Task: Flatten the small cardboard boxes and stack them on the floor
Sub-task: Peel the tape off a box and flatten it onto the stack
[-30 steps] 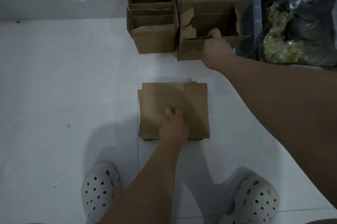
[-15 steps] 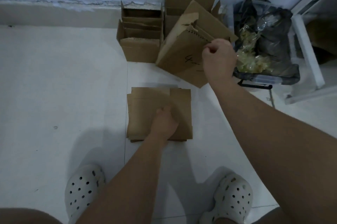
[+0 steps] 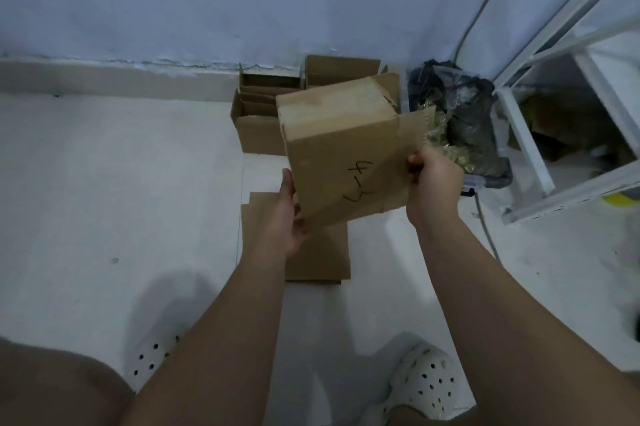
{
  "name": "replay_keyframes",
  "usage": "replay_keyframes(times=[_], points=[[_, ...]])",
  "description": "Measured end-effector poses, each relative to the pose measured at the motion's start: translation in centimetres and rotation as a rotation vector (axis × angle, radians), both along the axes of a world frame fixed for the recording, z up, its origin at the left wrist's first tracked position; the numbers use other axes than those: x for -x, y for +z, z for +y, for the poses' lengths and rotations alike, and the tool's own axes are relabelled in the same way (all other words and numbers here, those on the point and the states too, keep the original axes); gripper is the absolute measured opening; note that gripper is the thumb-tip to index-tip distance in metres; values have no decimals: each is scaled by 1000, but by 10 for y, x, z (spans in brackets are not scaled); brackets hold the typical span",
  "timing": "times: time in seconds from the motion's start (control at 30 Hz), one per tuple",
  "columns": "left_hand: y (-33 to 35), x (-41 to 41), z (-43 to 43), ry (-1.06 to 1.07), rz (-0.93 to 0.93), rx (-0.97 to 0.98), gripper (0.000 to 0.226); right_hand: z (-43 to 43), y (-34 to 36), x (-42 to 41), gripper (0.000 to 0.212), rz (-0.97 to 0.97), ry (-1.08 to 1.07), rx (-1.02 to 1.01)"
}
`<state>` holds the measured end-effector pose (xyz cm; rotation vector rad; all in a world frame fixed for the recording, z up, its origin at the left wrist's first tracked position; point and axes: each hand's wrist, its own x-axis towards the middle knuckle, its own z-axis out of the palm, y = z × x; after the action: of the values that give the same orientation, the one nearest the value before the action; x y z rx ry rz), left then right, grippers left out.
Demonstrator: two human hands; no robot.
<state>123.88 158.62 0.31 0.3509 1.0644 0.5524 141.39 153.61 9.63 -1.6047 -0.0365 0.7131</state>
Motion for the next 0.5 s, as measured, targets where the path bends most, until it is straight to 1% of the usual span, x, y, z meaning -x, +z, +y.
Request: replay_keyframes(times=[0.07, 0.1, 0.13, 0.2, 0.23, 0.27, 0.37, 0.43, 0.5], points=[[1, 5, -5, 20, -96, 25, 55, -9, -3, 1, 41, 153, -20, -50], [1, 9, -7, 30, -109, 21, 56, -15, -4, 2, 38, 211, -23, -90], [0, 15, -8, 34, -102, 15, 62, -20, -5, 2, 36, 267, -20, -135], [-2, 26, -7, 32, -66, 22, 79, -31, -13, 2, 39, 372, 5, -236], [-3, 32, -5, 32, -67, 34, 82, -35, -17, 3, 39, 414, 24, -267], [-3, 37, -3, 25, -91, 47, 82, -38, -23, 4, 37, 445, 44, -271], [0, 51, 4, 11, -147, 66, 72, -43, -43, 12, 29, 510, 62, -187], [2, 56, 9, 4, -123, 0, 64, -48, -55, 18, 26, 552, 93, -146], [4, 60, 11, -8, -46, -87, 58, -57, -69, 22, 26, 607, 127, -116]])
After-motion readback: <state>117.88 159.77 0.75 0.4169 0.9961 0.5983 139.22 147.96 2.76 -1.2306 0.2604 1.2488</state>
